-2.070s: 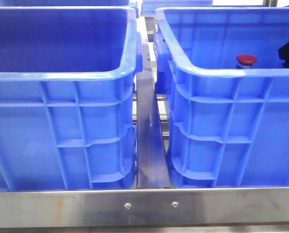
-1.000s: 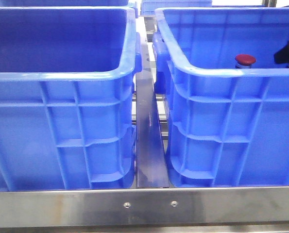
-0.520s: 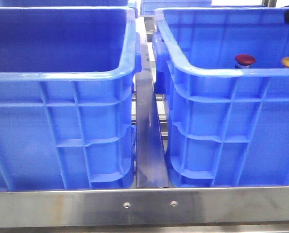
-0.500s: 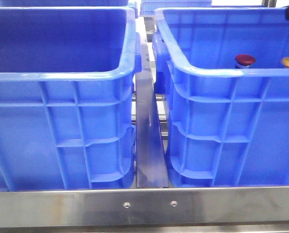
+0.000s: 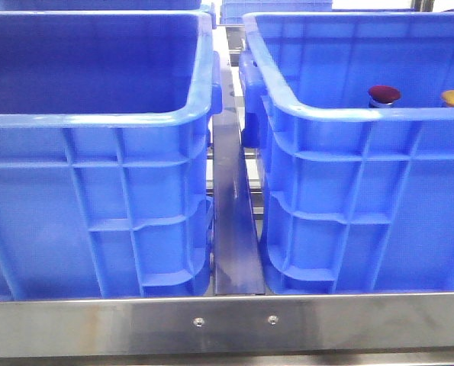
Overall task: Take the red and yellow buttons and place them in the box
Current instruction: 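Open the right gripper and lift it away from the yellow button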
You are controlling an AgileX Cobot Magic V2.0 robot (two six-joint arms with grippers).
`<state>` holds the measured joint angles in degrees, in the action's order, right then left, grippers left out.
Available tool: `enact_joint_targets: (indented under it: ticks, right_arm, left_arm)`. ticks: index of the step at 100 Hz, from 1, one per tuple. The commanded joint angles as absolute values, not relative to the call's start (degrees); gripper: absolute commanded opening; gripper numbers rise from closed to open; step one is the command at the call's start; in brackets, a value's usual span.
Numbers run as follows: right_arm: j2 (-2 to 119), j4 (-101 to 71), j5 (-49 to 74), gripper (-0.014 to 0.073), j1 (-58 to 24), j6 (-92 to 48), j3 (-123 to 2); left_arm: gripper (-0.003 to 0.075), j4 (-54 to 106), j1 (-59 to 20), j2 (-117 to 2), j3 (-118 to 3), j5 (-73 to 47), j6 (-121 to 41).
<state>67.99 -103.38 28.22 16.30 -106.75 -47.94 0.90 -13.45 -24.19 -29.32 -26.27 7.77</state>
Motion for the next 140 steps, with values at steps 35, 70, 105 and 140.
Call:
enact_joint_targets:
  ticks: [35, 70, 105, 140]
  right_arm:
    - [47.05, -109.88, 19.22, 0.0479, 9.19, -105.75, -35.47]
    - [36.48, -109.93, 19.50, 0.0089, 9.19, -105.03, -29.27]
    - [36.13, -109.93, 20.13, -0.0067, 9.19, -105.03, -29.27]
    - [36.13, -109.93, 20.13, -0.0067, 9.19, -105.03, -29.27]
  left_arm:
    - [-0.0019, 0.99, -13.35, -24.40, -30.76, -22.08, 8.29]
    - [-0.0019, 0.99, -13.35, -24.40, -30.76, -22.08, 8.29]
    - [-0.0019, 0.99, -13.35, -24.40, -30.76, -22.08, 8.29]
    - [-0.0019, 0.99, -13.35, -24.40, -30.76, -22.08, 8.29]
